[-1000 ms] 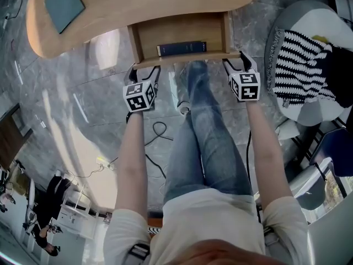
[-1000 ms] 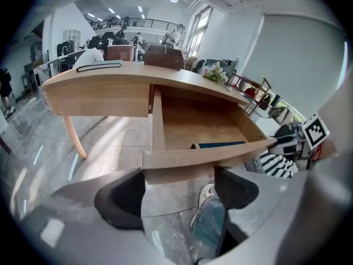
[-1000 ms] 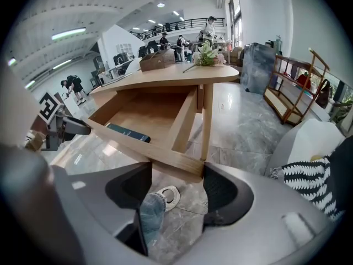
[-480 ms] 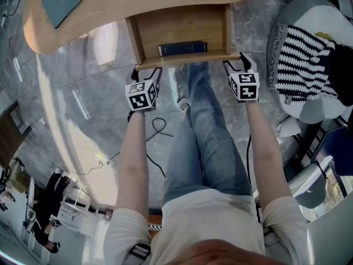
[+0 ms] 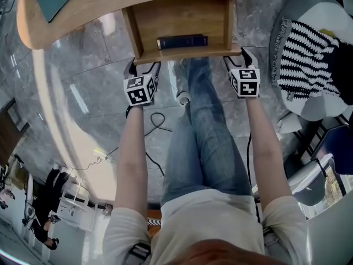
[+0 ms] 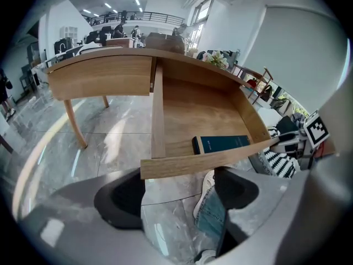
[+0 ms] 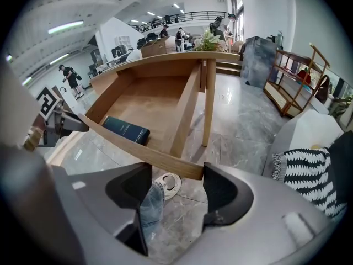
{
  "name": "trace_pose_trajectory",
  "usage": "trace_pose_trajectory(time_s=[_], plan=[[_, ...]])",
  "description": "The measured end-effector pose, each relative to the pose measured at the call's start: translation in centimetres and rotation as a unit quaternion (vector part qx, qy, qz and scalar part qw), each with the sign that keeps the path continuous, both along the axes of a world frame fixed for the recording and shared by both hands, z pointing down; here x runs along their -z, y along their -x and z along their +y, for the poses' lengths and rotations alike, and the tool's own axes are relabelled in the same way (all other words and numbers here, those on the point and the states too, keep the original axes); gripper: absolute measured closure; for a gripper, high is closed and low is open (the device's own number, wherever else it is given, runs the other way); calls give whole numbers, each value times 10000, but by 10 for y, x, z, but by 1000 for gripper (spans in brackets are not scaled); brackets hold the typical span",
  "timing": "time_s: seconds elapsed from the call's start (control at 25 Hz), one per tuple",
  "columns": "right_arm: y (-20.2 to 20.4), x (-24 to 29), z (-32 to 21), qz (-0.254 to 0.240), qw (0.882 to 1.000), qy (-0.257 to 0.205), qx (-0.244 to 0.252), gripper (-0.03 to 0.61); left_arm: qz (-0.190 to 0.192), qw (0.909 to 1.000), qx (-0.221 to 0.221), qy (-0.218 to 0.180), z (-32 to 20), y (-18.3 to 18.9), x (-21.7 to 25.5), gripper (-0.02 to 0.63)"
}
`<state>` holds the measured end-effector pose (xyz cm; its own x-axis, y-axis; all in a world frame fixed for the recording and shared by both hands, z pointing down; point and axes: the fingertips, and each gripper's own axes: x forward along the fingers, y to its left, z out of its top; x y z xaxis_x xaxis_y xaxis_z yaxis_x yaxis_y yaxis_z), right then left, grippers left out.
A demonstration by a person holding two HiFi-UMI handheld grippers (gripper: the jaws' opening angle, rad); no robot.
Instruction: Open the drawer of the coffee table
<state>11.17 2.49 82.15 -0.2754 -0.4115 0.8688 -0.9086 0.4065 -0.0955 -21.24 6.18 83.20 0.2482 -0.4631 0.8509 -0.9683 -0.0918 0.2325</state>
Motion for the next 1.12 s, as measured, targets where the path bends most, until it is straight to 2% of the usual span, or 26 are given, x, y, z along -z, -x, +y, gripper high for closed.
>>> trace_pose_trajectory(time_s=[0.4,0.6,0.72,0.8,0.88,1.12], plan=[[0,-1,2,115,9999,9,-25,285,-29,10000,18,13,2,1,0,213],[-2,10,6,202,9996,-115,-153,295,37,9999,23,-105,6,0,16,213],[0,28,10,191,9991,-335,-198,338,26,9996,-22,-269,7,-1,36,221],[5,45,14,114,9981,-550,-244,399,30,9993,31,-382,10,-1,52,240],[12,65,16,30,9967,-744,-321,423,32,9986,58,-527,10,-2,71,295],[26,132,26,-96,9910,-1223,-542,512,73,9959,48,-898,19,-17,134,378]])
